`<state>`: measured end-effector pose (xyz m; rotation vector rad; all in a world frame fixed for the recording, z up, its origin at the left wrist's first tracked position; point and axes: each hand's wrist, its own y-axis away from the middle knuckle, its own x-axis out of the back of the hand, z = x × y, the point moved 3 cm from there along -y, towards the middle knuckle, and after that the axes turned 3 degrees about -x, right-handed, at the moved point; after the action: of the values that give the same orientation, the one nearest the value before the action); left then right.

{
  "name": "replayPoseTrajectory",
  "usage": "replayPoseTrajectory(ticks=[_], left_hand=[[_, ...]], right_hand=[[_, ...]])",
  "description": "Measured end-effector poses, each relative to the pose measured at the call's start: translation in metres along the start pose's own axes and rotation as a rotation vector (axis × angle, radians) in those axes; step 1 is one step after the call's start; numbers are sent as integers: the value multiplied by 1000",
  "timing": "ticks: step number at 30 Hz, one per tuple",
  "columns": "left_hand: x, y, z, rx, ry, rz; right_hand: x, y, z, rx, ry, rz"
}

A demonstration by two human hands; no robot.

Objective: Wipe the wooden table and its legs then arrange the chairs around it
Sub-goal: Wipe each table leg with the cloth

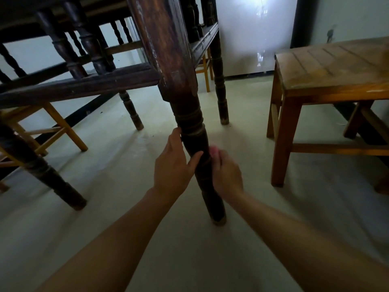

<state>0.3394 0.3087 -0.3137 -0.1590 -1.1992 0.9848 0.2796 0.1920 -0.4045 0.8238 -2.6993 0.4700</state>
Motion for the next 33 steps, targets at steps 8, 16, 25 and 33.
replayPoseTrajectory(ticks=[8,16,25,33], left_hand=[[3,3,-5,-316,-432,55],[-2,1,-7,-283,-277,13],[-3,4,-5,-286,-179,75],[-9,10,-9,-342,-231,44]], right_hand=[[15,24,90,-369,382,-299],[-15,23,40,-47,68,-24],[26,-15,58,-303,154,-140],[-18,55,112,-325,385,-297]])
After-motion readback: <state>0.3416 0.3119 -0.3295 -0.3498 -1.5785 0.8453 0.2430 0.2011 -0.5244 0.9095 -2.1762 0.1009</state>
